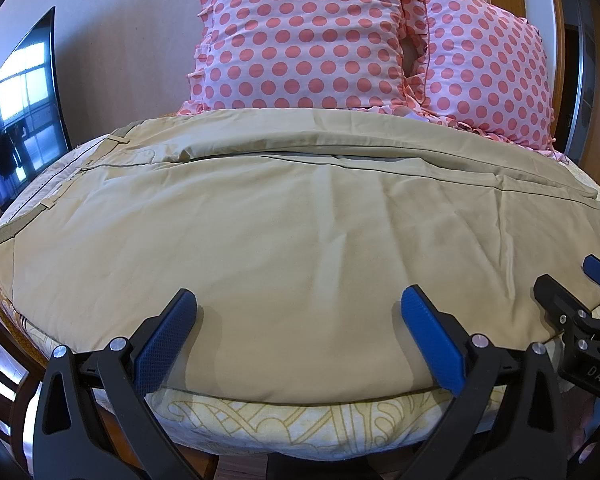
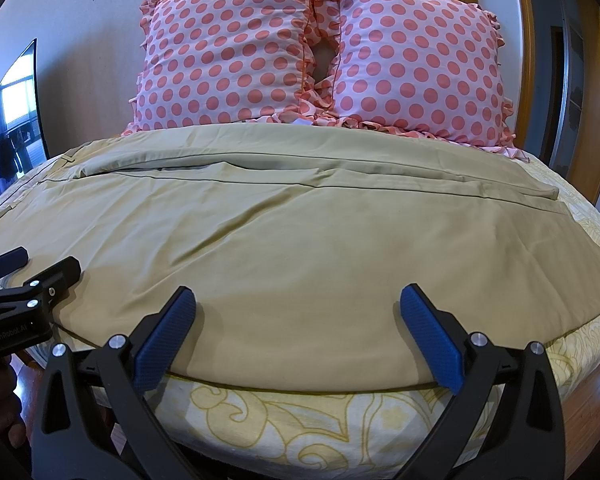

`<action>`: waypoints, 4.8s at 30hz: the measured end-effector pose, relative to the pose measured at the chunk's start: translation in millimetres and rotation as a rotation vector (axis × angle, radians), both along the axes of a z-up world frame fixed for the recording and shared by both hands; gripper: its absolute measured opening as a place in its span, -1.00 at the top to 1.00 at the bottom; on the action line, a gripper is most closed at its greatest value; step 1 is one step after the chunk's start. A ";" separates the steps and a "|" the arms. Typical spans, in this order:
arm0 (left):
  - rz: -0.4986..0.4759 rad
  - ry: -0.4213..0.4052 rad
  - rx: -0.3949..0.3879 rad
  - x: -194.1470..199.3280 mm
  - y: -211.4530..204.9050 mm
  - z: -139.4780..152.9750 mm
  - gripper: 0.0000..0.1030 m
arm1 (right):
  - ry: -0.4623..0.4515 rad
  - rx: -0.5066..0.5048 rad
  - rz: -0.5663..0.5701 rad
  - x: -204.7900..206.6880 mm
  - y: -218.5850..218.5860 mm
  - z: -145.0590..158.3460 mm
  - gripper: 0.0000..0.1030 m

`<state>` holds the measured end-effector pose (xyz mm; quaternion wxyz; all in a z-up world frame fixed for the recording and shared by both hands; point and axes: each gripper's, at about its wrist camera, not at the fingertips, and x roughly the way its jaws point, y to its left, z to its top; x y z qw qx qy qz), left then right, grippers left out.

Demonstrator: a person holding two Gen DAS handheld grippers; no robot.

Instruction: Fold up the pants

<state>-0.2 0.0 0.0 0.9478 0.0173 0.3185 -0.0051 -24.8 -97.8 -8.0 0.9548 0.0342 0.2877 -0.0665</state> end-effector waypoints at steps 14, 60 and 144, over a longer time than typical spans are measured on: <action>0.000 0.000 0.001 0.0 0.0 0.1 -0.97 | -0.001 -0.001 -0.002 -0.4 0.1 0.8 -0.96; 0.000 -0.002 0.002 0.0 -0.1 0.1 -0.97 | -0.007 -0.004 -0.007 -1.5 6.0 0.9 -0.96; 0.056 -0.064 -0.429 104.5 119.9 92.3 -0.97 | -0.350 0.891 -0.491 -15.0 -293.6 5.1 0.98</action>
